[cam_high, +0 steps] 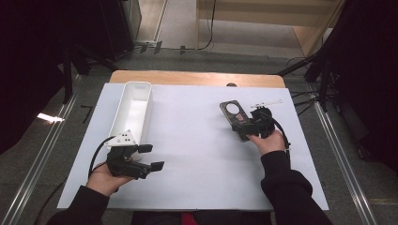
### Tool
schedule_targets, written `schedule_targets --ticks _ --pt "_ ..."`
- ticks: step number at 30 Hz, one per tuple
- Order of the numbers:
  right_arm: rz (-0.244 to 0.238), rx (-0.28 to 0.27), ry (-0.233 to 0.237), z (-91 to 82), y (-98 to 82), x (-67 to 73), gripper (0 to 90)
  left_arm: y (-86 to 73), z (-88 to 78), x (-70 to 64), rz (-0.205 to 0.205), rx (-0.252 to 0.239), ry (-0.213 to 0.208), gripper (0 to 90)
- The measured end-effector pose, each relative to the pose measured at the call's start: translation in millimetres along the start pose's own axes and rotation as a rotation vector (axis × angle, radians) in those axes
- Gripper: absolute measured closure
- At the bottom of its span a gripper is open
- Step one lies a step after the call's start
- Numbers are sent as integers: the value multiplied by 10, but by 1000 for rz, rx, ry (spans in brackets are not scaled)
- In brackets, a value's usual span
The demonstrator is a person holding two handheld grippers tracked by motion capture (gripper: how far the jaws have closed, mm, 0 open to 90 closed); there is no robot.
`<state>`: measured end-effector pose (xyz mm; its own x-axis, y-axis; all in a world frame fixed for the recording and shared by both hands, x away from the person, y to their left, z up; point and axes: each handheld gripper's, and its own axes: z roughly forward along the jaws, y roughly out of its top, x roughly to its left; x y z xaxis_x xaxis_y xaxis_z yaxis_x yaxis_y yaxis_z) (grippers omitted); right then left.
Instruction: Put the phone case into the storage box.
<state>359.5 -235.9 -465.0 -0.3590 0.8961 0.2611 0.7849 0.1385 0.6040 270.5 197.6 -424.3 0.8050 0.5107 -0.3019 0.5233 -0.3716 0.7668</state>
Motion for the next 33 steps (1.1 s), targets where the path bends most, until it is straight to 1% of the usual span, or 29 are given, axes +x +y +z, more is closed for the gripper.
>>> schedule_targets --ticks 4,7,8,14,16,19,21,22,25,28,30,32,33 --pt "19 -5 20 -32 -22 -2 105 37 25 -8 -15 10 -5 157" --pt "27 -8 31 -54 -32 -7 105 60 49 -25 -26 10 -29 155" --pt "34 -4 36 -59 -35 -5 105 71 55 -28 -27 8 -31 155" --pt "32 0 50 -58 -54 19 105 201 128 -22 -57 -7 -47 157" --pt "30 0 53 -59 -58 33 105 245 165 -17 -61 -5 -51 157" --pt "28 0 59 -60 -59 47 106 303 224 -13 -56 4 -44 158" --pt "28 4 67 -56 -59 55 106 335 264 -14 -46 11 -22 158" --pt "22 4 72 -52 -60 58 106 349 280 -10 -45 15 -25 159" --pt "14 9 80 -35 -79 75 106 382 329 -6 -46 4 -38 193" --pt "21 16 90 -10 -98 94 106 418 377 -11 -38 7 -46 193" --pt "18 18 96 4 -102 106 107 447 411 -13 -42 13 -49 192" --pt "19 17 105 11 -102 121 107 472 439 -6 -57 26 -50 192" --pt "21 16 107 14 -103 130 107 483 453 -3 -59 24 -53 192"
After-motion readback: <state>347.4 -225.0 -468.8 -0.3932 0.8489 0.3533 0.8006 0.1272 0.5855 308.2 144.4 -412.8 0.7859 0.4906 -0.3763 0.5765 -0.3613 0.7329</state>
